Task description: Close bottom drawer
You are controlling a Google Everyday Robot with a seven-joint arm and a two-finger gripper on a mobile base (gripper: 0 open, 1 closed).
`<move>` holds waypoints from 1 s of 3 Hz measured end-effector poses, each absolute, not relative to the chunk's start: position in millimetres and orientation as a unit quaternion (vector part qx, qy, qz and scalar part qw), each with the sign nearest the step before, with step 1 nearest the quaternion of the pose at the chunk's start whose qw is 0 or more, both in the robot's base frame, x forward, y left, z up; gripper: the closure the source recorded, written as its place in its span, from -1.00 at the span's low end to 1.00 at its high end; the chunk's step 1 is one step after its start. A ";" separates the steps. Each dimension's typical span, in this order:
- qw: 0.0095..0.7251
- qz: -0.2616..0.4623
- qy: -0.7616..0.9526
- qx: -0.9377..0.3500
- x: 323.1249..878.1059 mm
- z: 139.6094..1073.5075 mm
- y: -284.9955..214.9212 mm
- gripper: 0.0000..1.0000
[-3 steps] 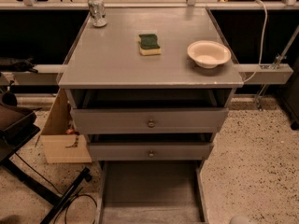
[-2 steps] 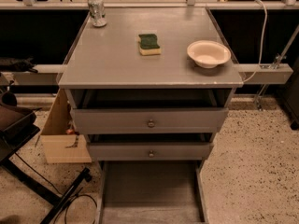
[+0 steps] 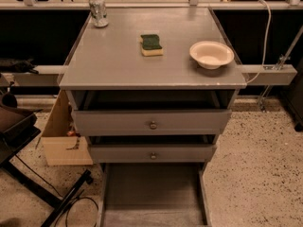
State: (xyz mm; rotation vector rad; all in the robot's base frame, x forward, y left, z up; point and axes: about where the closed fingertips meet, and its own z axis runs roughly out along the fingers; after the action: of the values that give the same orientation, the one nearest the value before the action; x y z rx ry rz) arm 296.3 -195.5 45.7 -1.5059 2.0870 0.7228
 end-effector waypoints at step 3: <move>0.327 0.284 0.704 -0.564 332.5 84.9 -145.5 1.00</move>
Offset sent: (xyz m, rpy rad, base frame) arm 0.0362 0.0515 0.0587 0.1616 -0.2094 0.0609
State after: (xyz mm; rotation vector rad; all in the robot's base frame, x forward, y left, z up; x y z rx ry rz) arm 332.5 -145.5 84.9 -1.4766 1.8430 0.7433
